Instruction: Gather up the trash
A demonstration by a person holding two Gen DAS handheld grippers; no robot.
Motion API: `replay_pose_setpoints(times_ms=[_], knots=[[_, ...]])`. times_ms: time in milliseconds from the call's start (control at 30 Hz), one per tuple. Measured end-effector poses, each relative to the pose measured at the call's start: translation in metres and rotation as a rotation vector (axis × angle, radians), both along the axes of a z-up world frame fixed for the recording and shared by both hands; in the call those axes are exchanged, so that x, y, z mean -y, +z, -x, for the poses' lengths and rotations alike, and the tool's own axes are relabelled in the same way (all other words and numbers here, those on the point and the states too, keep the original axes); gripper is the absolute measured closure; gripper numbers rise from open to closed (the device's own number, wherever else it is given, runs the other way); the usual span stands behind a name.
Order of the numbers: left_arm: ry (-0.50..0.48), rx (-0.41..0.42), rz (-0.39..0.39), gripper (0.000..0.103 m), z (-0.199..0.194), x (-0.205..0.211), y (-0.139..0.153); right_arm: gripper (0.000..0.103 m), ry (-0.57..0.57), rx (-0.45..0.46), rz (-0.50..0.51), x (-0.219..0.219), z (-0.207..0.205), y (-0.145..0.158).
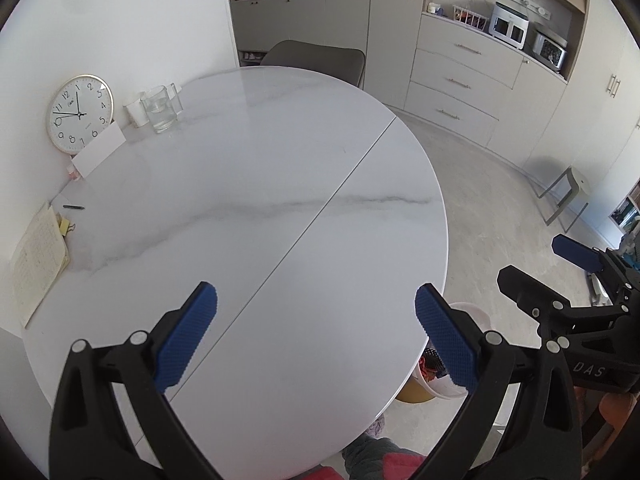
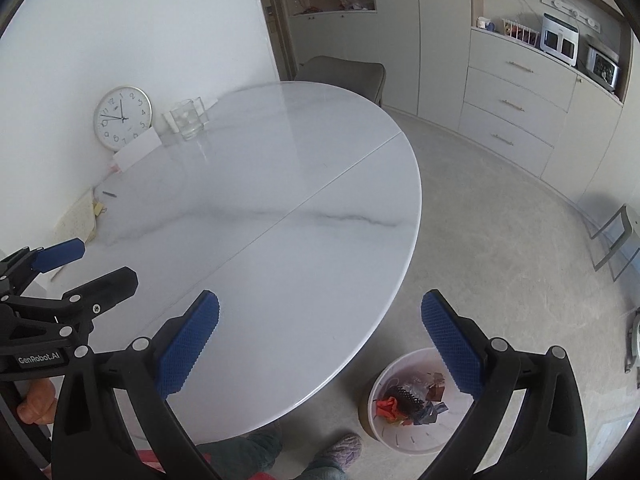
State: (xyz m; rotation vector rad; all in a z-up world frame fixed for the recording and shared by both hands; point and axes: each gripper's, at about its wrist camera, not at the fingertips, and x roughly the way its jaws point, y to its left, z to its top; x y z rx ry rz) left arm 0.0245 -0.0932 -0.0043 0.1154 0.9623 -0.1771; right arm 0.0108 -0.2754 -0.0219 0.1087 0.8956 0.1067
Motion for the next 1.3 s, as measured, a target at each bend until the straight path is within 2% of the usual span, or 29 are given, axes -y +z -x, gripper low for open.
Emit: replay_pose_setpoints(times_ms=[133, 367, 567, 1300], knots=[[0.021, 0.032, -0.002, 0.008, 0.002, -0.007, 0.014, 0.002, 0.013, 0.018, 0.015, -0.010, -0.008, 0.011], [0.099, 0.121, 0.001, 0.008, -0.001, -0.034, 0.048, 0.002, 0.066, 0.113, 0.057, -0.034, -0.026, 0.050], [0.144, 0.166, -0.001, 0.008, -0.004, -0.053, 0.063, 0.002, 0.097, 0.183, 0.077, -0.052, -0.034, 0.074], [0.195, 0.140, -0.003, 0.008, -0.031, -0.080, 0.058, 0.002, 0.124, 0.161, 0.114, -0.076, -0.055, 0.068]])
